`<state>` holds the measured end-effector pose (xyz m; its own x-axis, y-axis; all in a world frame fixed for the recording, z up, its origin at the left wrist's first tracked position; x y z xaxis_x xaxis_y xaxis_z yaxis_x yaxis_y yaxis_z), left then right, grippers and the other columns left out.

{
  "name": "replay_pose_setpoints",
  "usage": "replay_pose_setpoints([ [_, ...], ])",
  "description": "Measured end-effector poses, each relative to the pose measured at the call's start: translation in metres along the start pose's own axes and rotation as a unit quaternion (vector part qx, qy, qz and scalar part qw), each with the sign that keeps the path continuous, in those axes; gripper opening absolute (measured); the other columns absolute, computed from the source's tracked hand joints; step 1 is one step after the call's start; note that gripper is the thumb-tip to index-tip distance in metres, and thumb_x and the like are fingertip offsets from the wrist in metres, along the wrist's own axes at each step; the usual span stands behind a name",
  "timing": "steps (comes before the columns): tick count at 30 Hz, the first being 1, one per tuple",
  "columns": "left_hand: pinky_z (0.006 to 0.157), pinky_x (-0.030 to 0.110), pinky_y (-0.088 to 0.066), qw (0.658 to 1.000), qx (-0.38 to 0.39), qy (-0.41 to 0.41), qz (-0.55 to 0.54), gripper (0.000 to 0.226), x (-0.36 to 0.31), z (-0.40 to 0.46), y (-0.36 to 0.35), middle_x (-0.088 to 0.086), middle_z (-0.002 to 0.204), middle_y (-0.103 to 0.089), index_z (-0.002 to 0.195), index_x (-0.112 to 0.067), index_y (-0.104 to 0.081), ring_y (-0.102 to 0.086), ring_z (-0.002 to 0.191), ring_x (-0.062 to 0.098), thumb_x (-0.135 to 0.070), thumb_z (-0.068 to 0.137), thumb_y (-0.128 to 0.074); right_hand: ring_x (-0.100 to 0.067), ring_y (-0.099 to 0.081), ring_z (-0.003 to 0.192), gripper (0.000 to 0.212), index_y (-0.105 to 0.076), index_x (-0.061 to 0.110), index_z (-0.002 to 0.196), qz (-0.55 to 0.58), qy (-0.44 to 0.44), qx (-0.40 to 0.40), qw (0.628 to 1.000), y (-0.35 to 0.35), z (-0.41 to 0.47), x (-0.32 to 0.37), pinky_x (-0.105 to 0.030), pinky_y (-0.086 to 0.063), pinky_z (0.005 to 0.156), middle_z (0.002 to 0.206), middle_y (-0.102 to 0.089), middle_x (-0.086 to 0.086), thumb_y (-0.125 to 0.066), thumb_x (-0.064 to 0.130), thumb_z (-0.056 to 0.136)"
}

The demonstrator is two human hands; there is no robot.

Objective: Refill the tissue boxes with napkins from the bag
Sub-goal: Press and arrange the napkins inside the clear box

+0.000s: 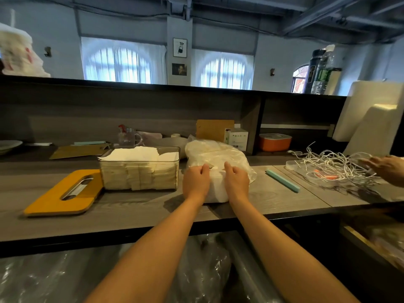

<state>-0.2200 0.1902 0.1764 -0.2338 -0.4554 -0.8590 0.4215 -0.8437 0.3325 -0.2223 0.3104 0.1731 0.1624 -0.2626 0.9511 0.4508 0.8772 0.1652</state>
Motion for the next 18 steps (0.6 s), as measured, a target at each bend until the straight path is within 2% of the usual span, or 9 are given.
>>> replay_pose_setpoints([
  [3,0.049,0.027,-0.030,0.999,-0.033,0.010,-0.007,0.052,-0.002,-0.006,0.011,0.000,0.054,-0.051,0.053,-0.017,-0.051,-0.049,0.055,0.016,-0.035,0.102,-0.049,-0.017,-0.060,0.075,0.047,-0.070,0.003,0.081,0.006,0.040,-0.007,0.999,0.003,-0.011,0.008,-0.035,-0.047,0.071,0.077,-0.067,-0.009,-0.048,0.040,0.100],
  [5,0.049,0.025,-0.033,0.998,-0.055,0.016,-0.032,0.051,-0.006,-0.009,0.023,-0.001,0.055,-0.054,0.056,-0.016,-0.055,-0.050,0.054,0.013,-0.037,0.102,-0.050,-0.012,-0.058,0.077,0.038,-0.067,0.009,0.085,0.011,0.102,0.021,0.995,0.006,-0.023,0.019,-0.029,-0.045,0.068,0.079,-0.065,-0.003,-0.049,0.038,0.100],
  [7,0.050,0.021,-0.036,0.996,-0.075,0.013,-0.040,0.048,-0.013,-0.007,0.038,-0.004,0.059,-0.056,0.063,-0.013,-0.060,-0.053,0.056,0.010,-0.039,0.102,-0.049,-0.002,-0.058,0.086,0.017,-0.060,0.016,0.105,0.000,0.180,0.075,0.981,0.008,-0.038,0.030,-0.015,-0.043,0.069,0.093,-0.060,0.008,-0.053,0.030,0.099],
  [8,0.050,0.019,-0.036,0.996,-0.080,0.013,-0.039,0.048,-0.017,-0.004,0.047,-0.006,0.060,-0.056,0.065,-0.013,-0.061,-0.054,0.057,0.008,-0.039,0.103,-0.048,0.001,-0.057,0.087,0.018,-0.055,0.018,0.115,0.005,0.205,0.101,0.973,0.008,-0.044,0.035,-0.011,-0.044,0.068,0.097,-0.057,0.011,-0.056,0.023,0.098],
  [9,0.051,0.019,-0.038,0.995,-0.086,0.010,-0.041,0.048,-0.021,-0.001,0.055,-0.007,0.061,-0.056,0.066,-0.013,-0.061,-0.055,0.059,0.007,-0.041,0.103,-0.047,0.000,-0.058,0.085,0.027,-0.050,0.019,0.122,0.025,0.216,0.125,0.968,0.007,-0.050,0.040,-0.015,-0.049,0.066,0.097,-0.055,0.011,-0.056,0.014,0.096],
  [11,0.055,0.025,-0.045,0.994,-0.088,0.003,-0.058,0.050,-0.027,0.006,0.071,-0.004,0.063,-0.059,0.068,-0.012,-0.061,-0.058,0.062,0.012,-0.046,0.102,-0.047,-0.010,-0.058,0.082,0.041,-0.045,0.020,0.127,0.040,0.204,0.154,0.966,0.003,-0.055,0.055,-0.027,-0.056,0.062,0.094,-0.053,0.006,-0.053,0.003,0.091],
  [13,0.059,0.029,-0.048,0.995,-0.072,0.000,-0.066,0.054,-0.033,0.013,0.088,0.000,0.066,-0.060,0.072,-0.008,-0.063,-0.059,0.063,0.015,-0.051,0.100,-0.046,-0.012,-0.057,0.088,0.045,-0.045,0.022,0.128,0.041,0.170,0.166,0.970,-0.007,-0.053,0.071,-0.021,-0.055,0.058,0.100,-0.052,0.005,-0.051,0.001,0.089],
  [15,0.057,0.027,-0.042,0.999,-0.027,-0.006,-0.039,0.056,-0.037,0.021,0.105,0.002,0.065,-0.057,0.070,-0.007,-0.060,-0.054,0.061,0.013,-0.053,0.099,-0.046,-0.016,-0.058,0.098,0.045,-0.047,0.022,0.128,0.070,0.133,0.180,0.972,-0.018,-0.047,0.084,-0.022,-0.056,0.067,0.107,-0.055,0.002,-0.053,0.001,0.088],
  [18,0.061,0.026,-0.043,0.997,0.068,-0.007,-0.039,0.047,-0.034,0.037,0.130,0.006,0.077,-0.064,0.081,-0.006,-0.067,-0.061,0.075,0.018,-0.049,0.095,-0.055,-0.023,-0.057,0.112,0.056,-0.042,0.020,0.139,0.115,0.075,0.181,0.974,-0.037,-0.036,0.097,-0.039,-0.059,0.085,0.126,-0.054,-0.003,-0.062,0.008,0.089],
])
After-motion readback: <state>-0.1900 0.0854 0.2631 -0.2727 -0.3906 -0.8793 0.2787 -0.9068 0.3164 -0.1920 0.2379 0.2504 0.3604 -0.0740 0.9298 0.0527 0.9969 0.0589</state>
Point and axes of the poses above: each hand's wrist, its own z-axis towards the middle knuckle, its own y-axis out of the back of the hand, x = y × z, the point moved 3 cm from there along z, towards the middle knuckle
